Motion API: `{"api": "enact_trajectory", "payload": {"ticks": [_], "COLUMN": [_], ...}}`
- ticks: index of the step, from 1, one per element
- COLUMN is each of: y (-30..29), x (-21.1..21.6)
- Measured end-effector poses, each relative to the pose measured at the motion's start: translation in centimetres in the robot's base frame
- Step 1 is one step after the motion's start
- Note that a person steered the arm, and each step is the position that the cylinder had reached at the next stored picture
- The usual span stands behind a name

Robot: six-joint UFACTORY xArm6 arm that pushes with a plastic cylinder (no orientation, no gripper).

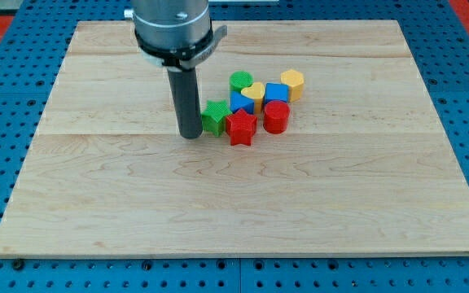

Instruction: Touch the bottom of red star

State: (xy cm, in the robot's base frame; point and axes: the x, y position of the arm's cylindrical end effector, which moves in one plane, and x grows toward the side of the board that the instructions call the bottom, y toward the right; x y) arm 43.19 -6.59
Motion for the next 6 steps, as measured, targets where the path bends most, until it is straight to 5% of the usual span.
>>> {"api": "enact_trajectory", "payload": {"ticks": [3,6], "y": [3.3,1.8], "x": [-4.1,3.1]}}
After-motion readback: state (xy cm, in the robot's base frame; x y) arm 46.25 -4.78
